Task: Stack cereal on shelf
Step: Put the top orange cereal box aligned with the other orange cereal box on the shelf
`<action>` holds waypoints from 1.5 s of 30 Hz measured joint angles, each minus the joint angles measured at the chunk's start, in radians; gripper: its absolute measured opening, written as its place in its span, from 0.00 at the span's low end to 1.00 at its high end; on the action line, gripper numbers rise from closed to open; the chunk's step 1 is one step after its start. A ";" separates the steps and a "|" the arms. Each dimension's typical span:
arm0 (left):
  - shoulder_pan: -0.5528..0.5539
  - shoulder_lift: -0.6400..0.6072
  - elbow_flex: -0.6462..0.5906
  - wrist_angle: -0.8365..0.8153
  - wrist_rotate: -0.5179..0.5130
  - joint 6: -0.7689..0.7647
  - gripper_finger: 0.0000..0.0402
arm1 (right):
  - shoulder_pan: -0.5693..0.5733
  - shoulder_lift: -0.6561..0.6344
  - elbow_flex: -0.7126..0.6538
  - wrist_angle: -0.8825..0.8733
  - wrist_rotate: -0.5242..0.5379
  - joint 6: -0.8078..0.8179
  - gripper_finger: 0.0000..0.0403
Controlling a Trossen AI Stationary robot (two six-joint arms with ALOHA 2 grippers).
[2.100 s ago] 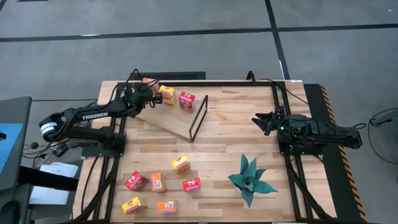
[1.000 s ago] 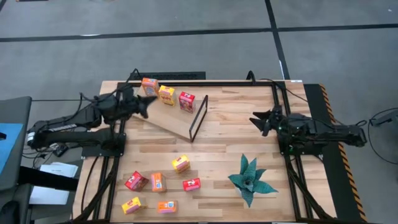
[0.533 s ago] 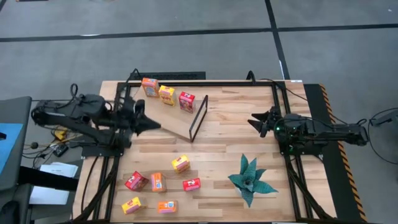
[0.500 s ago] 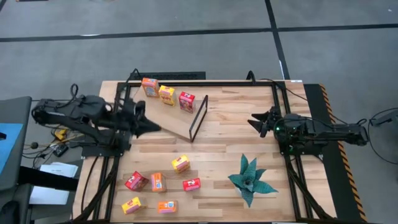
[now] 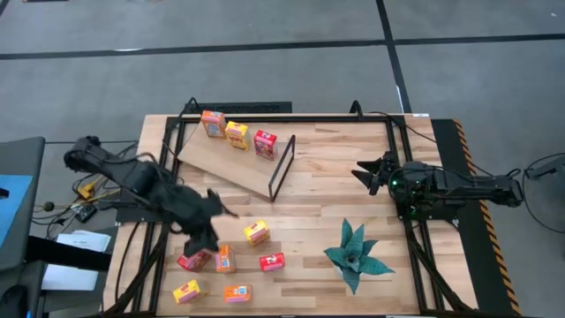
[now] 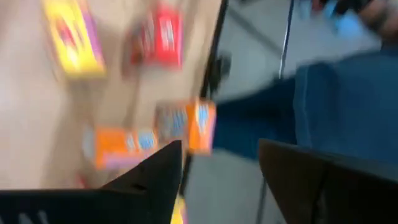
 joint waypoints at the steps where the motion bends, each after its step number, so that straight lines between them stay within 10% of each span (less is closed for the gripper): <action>1: -0.014 0.015 0.000 -0.020 0.016 -0.027 0.52 | 0.000 0.000 0.000 -0.003 0.000 0.000 0.79; 9: -0.144 0.080 0.000 -0.284 -0.006 -0.208 0.53 | 0.000 0.000 0.000 -0.030 0.001 0.000 0.79; 14: -0.209 0.077 0.000 -0.280 -0.233 -0.255 0.53 | 0.000 0.000 0.000 -0.045 0.001 0.000 0.79; 21: -0.243 0.130 0.001 -0.153 -0.480 0.353 0.53 | 0.000 0.000 0.000 -0.044 0.001 0.000 0.79; 27: -0.229 0.240 0.001 -0.160 -0.378 0.733 0.53 | 0.000 0.000 0.000 -0.044 0.001 0.000 0.79; 45: -0.251 0.355 0.000 -0.182 -0.318 1.128 0.53 | 0.000 0.000 0.000 -0.045 0.001 0.000 0.79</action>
